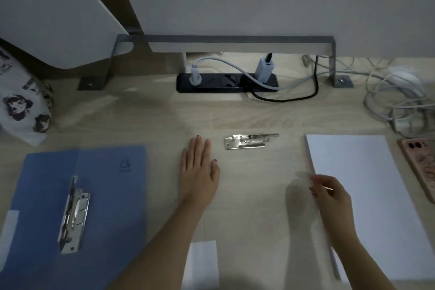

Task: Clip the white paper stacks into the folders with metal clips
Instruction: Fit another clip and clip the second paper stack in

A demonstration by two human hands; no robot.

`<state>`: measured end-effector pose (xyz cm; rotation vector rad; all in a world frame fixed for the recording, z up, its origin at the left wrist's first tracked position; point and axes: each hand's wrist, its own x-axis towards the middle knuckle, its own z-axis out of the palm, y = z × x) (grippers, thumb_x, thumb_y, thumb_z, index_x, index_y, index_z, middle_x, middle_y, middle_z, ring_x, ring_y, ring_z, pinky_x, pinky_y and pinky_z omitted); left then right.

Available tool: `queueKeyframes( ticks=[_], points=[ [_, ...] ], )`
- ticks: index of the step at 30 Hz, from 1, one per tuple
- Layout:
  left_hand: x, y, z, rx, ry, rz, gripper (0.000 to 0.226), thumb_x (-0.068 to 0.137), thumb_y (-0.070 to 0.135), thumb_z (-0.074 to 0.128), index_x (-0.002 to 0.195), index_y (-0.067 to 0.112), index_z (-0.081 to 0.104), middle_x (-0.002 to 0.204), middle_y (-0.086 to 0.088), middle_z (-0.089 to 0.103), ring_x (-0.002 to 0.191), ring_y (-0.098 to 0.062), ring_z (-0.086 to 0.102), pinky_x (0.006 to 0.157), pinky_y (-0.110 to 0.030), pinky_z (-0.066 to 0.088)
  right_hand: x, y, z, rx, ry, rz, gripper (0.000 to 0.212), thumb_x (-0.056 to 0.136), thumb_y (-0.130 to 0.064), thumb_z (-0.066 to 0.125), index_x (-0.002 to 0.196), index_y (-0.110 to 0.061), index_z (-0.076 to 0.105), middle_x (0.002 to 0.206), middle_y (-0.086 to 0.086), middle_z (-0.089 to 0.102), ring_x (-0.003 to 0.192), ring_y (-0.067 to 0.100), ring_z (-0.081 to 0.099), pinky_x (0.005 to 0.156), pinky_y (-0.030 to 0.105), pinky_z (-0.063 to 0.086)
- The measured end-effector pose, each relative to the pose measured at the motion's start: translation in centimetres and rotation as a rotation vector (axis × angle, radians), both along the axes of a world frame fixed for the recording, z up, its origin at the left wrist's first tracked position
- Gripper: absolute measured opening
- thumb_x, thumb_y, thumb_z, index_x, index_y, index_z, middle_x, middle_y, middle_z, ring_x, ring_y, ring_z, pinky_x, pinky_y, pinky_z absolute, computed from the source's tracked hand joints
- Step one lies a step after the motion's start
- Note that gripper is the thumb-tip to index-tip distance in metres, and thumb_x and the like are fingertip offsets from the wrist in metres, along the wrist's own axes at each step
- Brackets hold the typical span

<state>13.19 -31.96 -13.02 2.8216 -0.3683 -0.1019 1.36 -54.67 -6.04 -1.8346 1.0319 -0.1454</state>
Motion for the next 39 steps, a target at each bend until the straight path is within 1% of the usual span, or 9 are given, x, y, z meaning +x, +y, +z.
queueKeyframes(
  ticks=[5, 7, 9, 15, 19, 23, 26, 31, 39],
  points=[
    [-4.4, -2.1, 3.2, -0.33, 0.088, 0.182, 0.068, 0.084, 0.04, 0.025, 0.133, -0.005, 0.042, 0.143, -0.025, 0.039, 0.135, -0.036, 0.036, 0.113, -0.042, 0.029, -5.3, -4.3, 2.0, -0.057, 0.068, -0.022, 0.019, 0.091, -0.007, 0.045, 0.098, -0.013, 0.062, 0.106, 0.009, 0.063, 0.102, 0.03, 0.059, 0.083, 0.037, 0.044],
    [-7.9, -4.3, 4.9, -0.562, 0.174, 0.195, 0.066, 0.082, 0.042, 0.028, 0.128, 0.0, 0.048, 0.137, -0.017, 0.043, 0.131, -0.028, 0.038, 0.113, -0.029, 0.027, -6.1, -5.2, 2.4, -0.074, 0.088, -0.002, 0.019, 0.093, -0.011, 0.045, 0.105, -0.011, 0.059, 0.109, 0.008, 0.061, 0.102, 0.027, 0.057, 0.08, 0.035, 0.041],
    [-11.3, -7.8, 6.7, -0.748, 0.405, 0.19, 0.052, 0.084, 0.04, 0.035, 0.125, 0.011, 0.05, 0.131, 0.0, 0.041, 0.128, -0.015, 0.039, 0.111, -0.015, 0.024, -6.6, -6.0, 2.8, -0.077, 0.093, 0.026, 0.023, 0.093, -0.017, 0.046, 0.113, -0.012, 0.057, 0.113, 0.005, 0.06, 0.1, 0.023, 0.055, 0.08, 0.033, 0.041],
    [-14.5, -17.6, 9.9, -0.893, 1.017, 0.282, 0.038, 0.095, 0.02, 0.043, 0.131, 0.025, 0.036, 0.119, 0.013, 0.038, 0.105, -0.001, 0.04, 0.088, -0.017, 0.033, -6.7, -7.1, 2.6, -0.156, 0.042, 0.208, 0.029, 0.095, -0.014, 0.044, 0.122, -0.013, 0.055, 0.123, 0.006, 0.056, 0.102, 0.015, 0.052, 0.087, 0.027, 0.039],
    [-13.8, -19.8, 9.9, -0.87, 1.032, 0.451, 0.011, 0.09, 0.011, 0.041, 0.086, 0.021, 0.04, 0.078, 0.007, 0.039, 0.065, -0.004, 0.037, 0.057, -0.017, 0.03, -7.0, -8.0, 1.4, -0.14, 0.106, 0.325, 0.033, 0.096, -0.013, 0.041, 0.127, -0.009, 0.053, 0.13, 0.009, 0.056, 0.118, 0.023, 0.052, 0.097, 0.026, 0.036],
    [-12.6, -21.0, 8.7, -0.791, 0.971, 0.492, 0.032, 0.086, 0.007, 0.041, 0.057, 0.017, 0.032, 0.058, 0.0, 0.032, 0.052, -0.014, 0.031, 0.047, -0.022, 0.026, -7.1, -8.9, 1.1, -0.127, 0.152, 0.366, 0.033, 0.095, -0.01, 0.043, 0.127, -0.006, 0.051, 0.131, 0.012, 0.054, 0.119, 0.025, 0.053, 0.099, 0.029, 0.038],
    [-12.6, -22.0, 7.9, -0.76, 0.942, 0.476, 0.031, 0.088, 0.012, 0.041, 0.059, 0.018, 0.038, 0.062, -0.001, 0.039, 0.067, -0.02, 0.04, 0.066, -0.027, 0.032, -6.9, -9.2, 1.2, -0.122, 0.146, 0.415, 0.033, 0.095, -0.014, 0.045, 0.126, -0.007, 0.052, 0.131, 0.012, 0.053, 0.117, 0.023, 0.053, 0.093, 0.021, 0.036],
    [-15.1, -22.1, 7.4, -1.027, 0.841, 0.501, 0.02, 0.094, 0.018, 0.04, 0.082, 0.02, 0.056, 0.083, -0.003, 0.058, 0.078, -0.016, 0.055, 0.071, -0.028, 0.044, -6.5, -9.6, 1.5, -0.018, 0.111, 0.446, 0.03, 0.091, -0.032, 0.052, 0.116, -0.018, 0.06, 0.124, 0.005, 0.054, 0.1, 0.009, 0.05, 0.074, 0.008, 0.034],
    [-16.8, -23.7, 7.2, -1.166, 0.852, 0.43, 0.017, 0.094, 0.029, 0.048, 0.107, 0.019, 0.055, 0.108, -0.002, 0.065, 0.102, -0.015, 0.063, 0.092, -0.033, 0.052, -6.5, -10.8, 1.9, 0.188, 0.031, 0.351, 0.013, 0.09, -0.032, 0.052, 0.093, -0.028, 0.064, 0.096, -0.009, 0.067, 0.095, 0.007, 0.061, 0.092, 0.032, 0.048]
  ],
)
